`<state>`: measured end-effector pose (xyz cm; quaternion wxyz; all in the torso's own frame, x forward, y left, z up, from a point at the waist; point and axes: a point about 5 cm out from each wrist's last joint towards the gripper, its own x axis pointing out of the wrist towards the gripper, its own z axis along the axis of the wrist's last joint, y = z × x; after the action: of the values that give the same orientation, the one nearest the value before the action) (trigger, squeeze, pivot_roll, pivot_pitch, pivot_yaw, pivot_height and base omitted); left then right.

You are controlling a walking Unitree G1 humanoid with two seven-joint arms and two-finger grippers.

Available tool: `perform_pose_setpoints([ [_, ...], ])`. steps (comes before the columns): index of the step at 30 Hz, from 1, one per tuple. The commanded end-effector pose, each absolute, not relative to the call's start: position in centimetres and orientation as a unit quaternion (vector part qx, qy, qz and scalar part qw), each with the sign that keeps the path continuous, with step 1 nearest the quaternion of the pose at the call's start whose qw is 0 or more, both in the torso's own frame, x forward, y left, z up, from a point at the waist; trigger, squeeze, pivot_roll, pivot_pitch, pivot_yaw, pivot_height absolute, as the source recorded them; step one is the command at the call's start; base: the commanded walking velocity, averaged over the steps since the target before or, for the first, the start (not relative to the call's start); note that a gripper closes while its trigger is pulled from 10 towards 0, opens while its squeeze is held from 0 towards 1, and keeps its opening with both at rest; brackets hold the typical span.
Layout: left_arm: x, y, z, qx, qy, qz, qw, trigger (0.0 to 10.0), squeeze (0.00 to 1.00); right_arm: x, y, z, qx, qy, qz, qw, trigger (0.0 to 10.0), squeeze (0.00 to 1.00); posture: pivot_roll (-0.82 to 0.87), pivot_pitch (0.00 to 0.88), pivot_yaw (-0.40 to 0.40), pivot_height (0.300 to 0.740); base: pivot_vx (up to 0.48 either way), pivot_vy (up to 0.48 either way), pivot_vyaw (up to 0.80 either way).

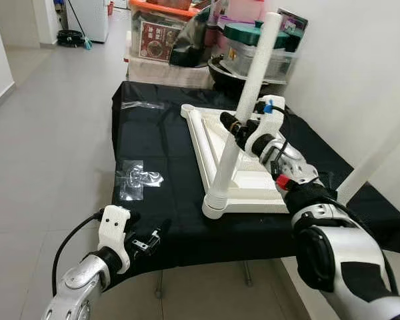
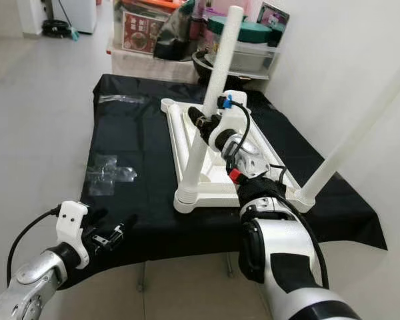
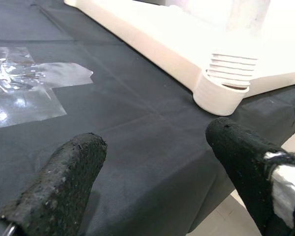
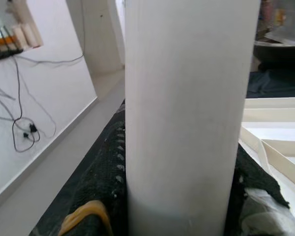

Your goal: Building children table

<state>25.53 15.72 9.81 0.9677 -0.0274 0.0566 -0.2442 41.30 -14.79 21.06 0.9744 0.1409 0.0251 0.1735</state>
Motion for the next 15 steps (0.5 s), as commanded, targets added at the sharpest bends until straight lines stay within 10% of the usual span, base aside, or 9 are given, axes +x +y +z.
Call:
perform_pose_setpoints([
  [1, 25.5, 15.3, 9.6, -0.031, 0.056, -0.250, 0.966, 10.0, 0.00, 39.5, -15.8, 14.2, 0.137, 0.139, 0.124, 0.973, 0.0, 0.00, 0.05, 0.000, -0.165, 0.740, 0.000, 0.000, 0.00],
  [15, 25.7, 15.4, 9.7, -0.034, 0.055, -0.252, 0.966, 10.0, 0.00, 36.8, -12.9, 13.1, 0.114, 0.070, 0.184, 0.974, 0.0, 0.00, 0.04, 0.000, -0.150, 0.740, 0.000, 0.000, 0.00],
])
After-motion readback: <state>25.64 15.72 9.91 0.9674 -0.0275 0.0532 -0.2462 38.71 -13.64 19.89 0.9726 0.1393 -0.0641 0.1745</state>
